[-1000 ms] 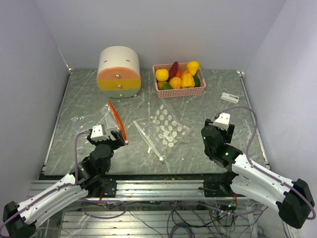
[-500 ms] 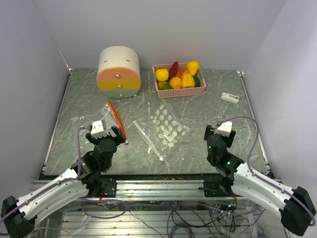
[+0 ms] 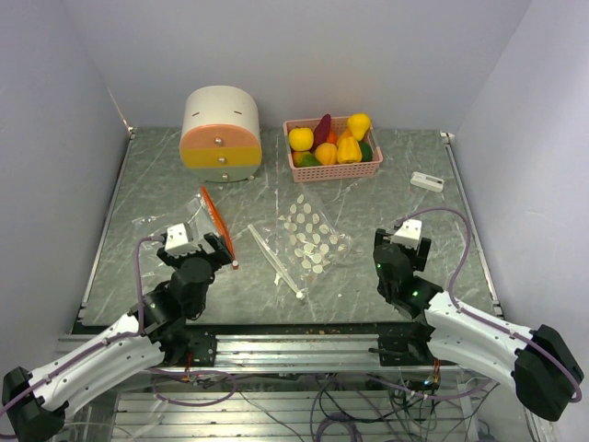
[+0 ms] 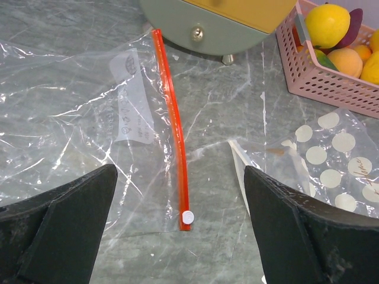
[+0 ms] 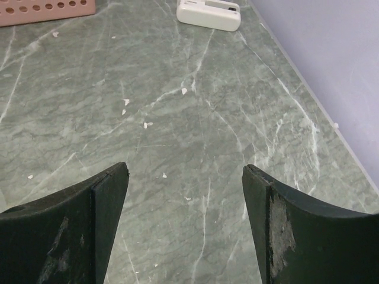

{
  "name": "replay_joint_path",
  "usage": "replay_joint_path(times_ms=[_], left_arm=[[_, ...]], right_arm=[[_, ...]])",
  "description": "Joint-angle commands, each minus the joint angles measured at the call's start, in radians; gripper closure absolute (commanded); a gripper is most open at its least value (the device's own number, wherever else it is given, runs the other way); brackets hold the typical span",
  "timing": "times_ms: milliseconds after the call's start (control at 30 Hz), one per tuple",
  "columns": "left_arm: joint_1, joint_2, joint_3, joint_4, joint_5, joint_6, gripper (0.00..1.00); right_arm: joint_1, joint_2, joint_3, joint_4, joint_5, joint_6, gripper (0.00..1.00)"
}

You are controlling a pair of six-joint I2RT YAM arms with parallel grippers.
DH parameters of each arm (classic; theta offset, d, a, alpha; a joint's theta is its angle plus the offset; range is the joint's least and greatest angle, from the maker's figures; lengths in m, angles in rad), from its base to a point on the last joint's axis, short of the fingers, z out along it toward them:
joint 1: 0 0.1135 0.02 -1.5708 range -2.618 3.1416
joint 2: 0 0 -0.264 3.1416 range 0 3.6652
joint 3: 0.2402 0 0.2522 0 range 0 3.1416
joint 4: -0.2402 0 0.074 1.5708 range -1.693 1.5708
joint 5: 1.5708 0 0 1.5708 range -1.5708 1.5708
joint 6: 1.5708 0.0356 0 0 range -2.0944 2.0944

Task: Open the zip-top bag and remove the fake food
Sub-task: Reset both arms

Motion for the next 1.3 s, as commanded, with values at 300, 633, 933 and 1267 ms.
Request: replay_joint_path(times_ms=[300, 633, 933, 1267], left_arm=[[0.004, 0.026, 0.015, -0.029, -0.007, -0.022, 0.02], [0.004, 0.008, 0.002, -0.013, -0.005, -0.016, 0.03], [0.004, 0.047, 0.021, -0.031, -0.002, -0.029, 0.01], [0.004, 0.006, 0.011, -0.041, 0.004, -0.020, 0.01]], right_arm=[[0.003, -0.007, 0.030, -0.017, 0.013, 0.047, 0.22], [0.003, 0.003, 0.033, -0.016, 0.008, 0.048, 0.22], [0.003, 0.040, 0.097, -0.072, 0.042, 0.158, 0.20], [0.004, 0.070, 0.134, -0.126, 0.045, 0.203, 0.22]])
